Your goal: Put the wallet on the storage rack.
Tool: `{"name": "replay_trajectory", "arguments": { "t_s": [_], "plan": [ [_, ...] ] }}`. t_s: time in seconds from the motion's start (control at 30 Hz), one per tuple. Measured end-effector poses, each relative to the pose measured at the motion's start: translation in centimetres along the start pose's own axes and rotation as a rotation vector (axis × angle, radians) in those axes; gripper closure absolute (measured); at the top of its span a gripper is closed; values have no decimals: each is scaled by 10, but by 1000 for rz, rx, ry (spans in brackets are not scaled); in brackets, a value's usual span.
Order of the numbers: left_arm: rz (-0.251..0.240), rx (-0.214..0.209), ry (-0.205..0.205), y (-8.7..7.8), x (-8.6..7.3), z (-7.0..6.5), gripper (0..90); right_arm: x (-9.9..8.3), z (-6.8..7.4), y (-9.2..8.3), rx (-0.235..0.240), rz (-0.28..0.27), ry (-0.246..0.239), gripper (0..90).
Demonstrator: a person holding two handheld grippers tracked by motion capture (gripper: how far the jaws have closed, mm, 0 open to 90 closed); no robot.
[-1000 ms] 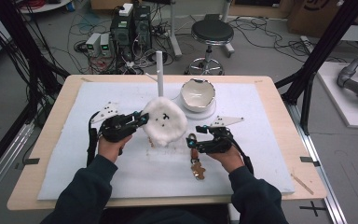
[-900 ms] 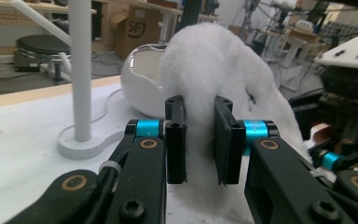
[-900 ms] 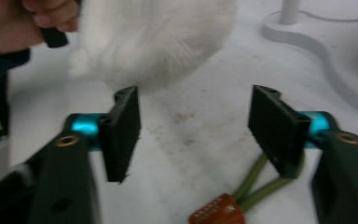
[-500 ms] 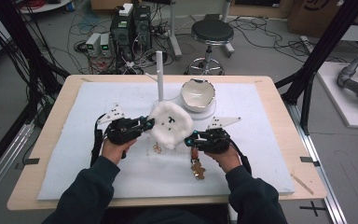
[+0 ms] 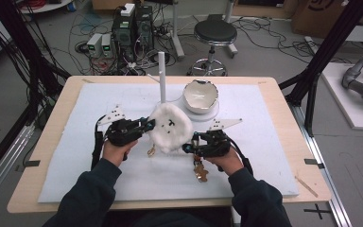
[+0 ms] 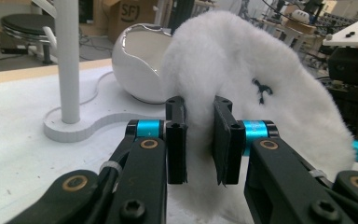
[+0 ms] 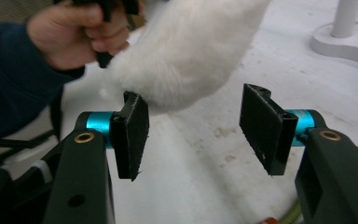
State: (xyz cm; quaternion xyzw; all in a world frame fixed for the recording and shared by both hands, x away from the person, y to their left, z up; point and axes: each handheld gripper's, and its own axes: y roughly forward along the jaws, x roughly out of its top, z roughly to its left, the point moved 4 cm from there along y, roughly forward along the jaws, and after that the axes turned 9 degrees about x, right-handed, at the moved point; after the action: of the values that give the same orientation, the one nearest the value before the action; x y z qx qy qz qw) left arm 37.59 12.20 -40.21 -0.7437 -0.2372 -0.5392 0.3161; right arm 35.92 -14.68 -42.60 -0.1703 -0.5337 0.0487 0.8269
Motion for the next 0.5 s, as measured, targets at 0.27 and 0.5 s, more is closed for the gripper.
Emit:
{"name": "replay_trajectory", "arguments": {
  "t_s": [0.27, 0.5],
  "plan": [
    [-5, -5, -9, 0, 0, 0, 767, 2, 3, -1, 59, -42, 24, 404],
    [133, -80, -1, 10, -13, -5, 753, 5, -5, -15, -154, -35, -25, 744]
  ]
}}
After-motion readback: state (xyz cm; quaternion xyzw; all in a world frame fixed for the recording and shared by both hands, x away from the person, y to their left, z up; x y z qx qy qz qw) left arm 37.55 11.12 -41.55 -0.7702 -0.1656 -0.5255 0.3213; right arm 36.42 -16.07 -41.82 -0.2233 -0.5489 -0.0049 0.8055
